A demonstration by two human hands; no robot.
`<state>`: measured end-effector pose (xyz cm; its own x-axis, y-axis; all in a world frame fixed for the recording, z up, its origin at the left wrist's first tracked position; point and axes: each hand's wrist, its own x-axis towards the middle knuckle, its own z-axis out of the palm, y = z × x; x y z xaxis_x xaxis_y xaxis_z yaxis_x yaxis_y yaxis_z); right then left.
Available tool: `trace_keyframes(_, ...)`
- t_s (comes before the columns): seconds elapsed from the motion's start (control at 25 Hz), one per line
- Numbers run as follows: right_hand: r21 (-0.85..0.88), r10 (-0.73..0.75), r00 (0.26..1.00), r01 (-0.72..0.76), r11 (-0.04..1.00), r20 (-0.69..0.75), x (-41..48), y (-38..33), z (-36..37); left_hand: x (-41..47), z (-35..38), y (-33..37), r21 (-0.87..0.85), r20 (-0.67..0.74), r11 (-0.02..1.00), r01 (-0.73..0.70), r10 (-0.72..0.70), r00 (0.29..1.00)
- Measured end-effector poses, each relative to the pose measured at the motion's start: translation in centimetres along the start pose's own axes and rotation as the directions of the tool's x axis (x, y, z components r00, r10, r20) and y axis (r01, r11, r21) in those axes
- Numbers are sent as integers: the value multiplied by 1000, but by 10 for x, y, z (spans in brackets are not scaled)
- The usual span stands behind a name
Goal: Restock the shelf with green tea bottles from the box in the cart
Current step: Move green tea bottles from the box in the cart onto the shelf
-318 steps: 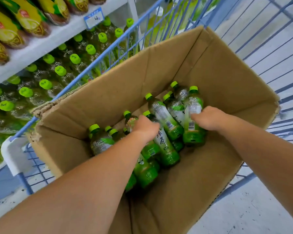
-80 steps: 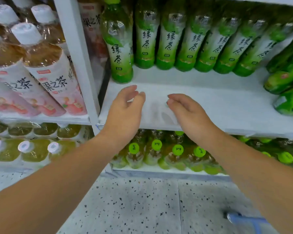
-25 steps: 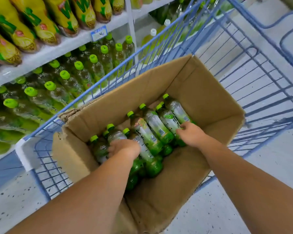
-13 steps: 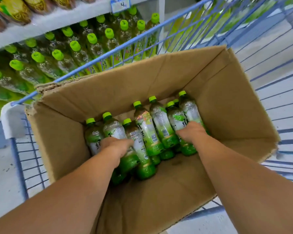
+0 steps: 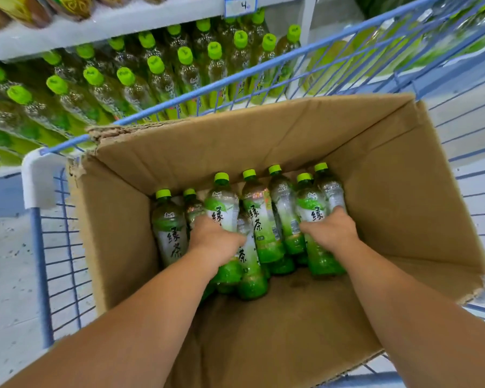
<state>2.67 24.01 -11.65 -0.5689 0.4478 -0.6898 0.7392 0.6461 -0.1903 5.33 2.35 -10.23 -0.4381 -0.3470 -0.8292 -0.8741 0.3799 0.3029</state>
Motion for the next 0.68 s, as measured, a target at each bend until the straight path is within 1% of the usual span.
trace_keyframes(0.16, 188, 3, 993, -26, 982, 121, -14, -13, -5, -20, -5, 14, 14, 76, 998, -62, 60, 995)
trace_keyframes(0.24, 272, -67, 982, 17, 962, 174, -23, -19, -7, -31, -16, 19, 37, 94, 991, -128, 124, 988)
trace_keyframes(0.32, 336, -136, 974, 69, 939, 180, -37, -22, -8, -44, -29, 22, 45, 102, 983, -178, 173, 980)
trace_keyframes(0.4, 398, -170, 968, 85, 913, 183, -54, -23, -12, -57, -43, 23, 48, 117, 974, -221, 214, 970)
trace_keyframes(0.48, 431, -184, 968, 96, 897, 168, -80, -27, -18, -72, -61, 22, 11, 147, 963, -270, 266, 953)
trace_keyframes(0.56, 459, -205, 971, 128, 879, 121, -108, -31, -26, -91, -79, 21, -54, 180, 948, -313, 318, 931)
trace_keyframes(0.6, 479, -217, 973, 154, 864, 78, -123, -34, -31, -100, -89, 20, -87, 197, 938, -336, 347, 917)
trace_keyframes(0.68, 485, -220, 974, 218, 847, -53, -156, -42, -41, -120, -112, 18, -160, 219, 914, -373, 401, 889)
